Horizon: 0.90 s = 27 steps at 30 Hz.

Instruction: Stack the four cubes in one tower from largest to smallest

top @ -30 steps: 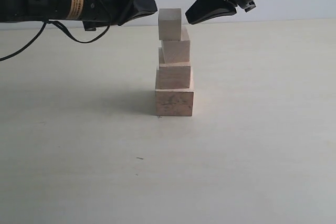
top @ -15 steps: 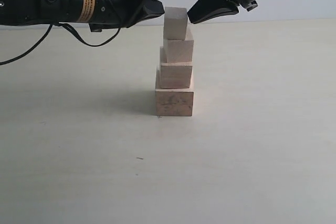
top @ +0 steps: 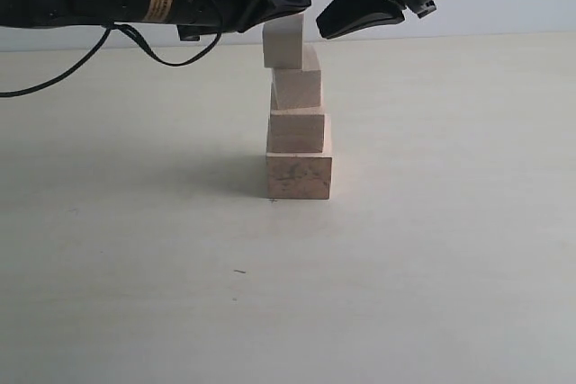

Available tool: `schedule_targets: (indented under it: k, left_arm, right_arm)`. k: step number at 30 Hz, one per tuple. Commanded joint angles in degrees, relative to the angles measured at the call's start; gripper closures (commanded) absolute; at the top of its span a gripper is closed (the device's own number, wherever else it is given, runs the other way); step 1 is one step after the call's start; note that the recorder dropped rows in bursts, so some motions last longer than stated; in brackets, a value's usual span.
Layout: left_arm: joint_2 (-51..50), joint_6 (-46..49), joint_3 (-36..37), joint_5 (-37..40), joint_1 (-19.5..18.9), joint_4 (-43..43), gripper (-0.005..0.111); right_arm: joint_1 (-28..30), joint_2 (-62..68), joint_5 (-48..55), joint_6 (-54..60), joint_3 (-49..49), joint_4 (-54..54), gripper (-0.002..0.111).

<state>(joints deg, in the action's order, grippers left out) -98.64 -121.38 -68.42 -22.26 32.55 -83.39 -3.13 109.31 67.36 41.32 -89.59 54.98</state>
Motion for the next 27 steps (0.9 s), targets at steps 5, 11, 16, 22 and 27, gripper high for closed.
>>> schedule_targets:
  k: [5,11,16,22,27]
  left_arm:
    - [0.74,-0.31,-0.62,0.25,-0.08,0.12,0.107]
    - [5.71,1.03,-0.24,11.36,-1.32,-6.46,0.107]
    - [6.43,1.03,3.28,13.95,-1.32,-8.28,0.107]
    - [6.08,-0.29,7.01,12.56,-1.32,-7.49,0.107]
    - [5.8,-0.28,7.15,9.54,-1.32,-7.22,0.107]
  right_arm:
    - [-0.15,-0.47,-1.35,0.81,0.0,0.75,0.108]
    - [-0.15,-0.47,-1.35,0.57,0.0,0.75,0.108]
    - [-0.15,-0.47,-1.35,0.57,0.0,0.65,0.108]
    - [-0.15,-0.47,-1.35,0.57,0.0,0.55,0.108]
    - [-0.15,-0.47,-1.35,0.81,0.0,0.54,0.108]
